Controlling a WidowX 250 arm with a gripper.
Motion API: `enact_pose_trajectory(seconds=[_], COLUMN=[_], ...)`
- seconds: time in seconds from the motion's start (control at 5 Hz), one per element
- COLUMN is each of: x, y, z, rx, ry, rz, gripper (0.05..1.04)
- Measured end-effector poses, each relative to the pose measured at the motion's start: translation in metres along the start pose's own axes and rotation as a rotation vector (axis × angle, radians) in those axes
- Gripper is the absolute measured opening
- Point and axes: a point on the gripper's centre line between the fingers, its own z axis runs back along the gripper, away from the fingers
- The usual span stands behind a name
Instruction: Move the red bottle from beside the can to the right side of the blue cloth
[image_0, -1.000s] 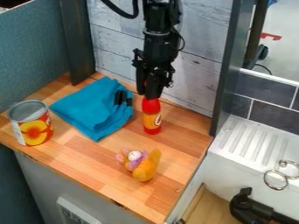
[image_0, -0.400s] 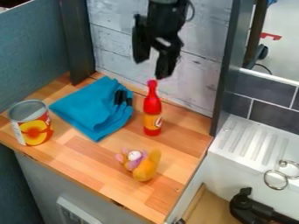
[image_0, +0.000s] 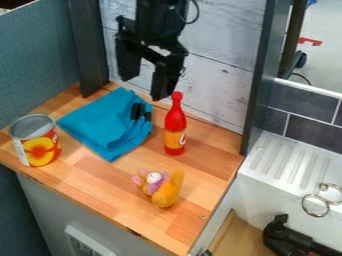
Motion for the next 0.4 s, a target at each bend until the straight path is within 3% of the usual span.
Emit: enact_pose_trajectory(seconds=[0.2, 0.4], x=[-0.045, -0.074], y=[-0.005, -0.005], z=[-0.013, -0.015], rx=[-0.084, -0.142], ry=[0.031, 0.016], rz=[0.067, 0.127], gripper=[1.001, 1.001])
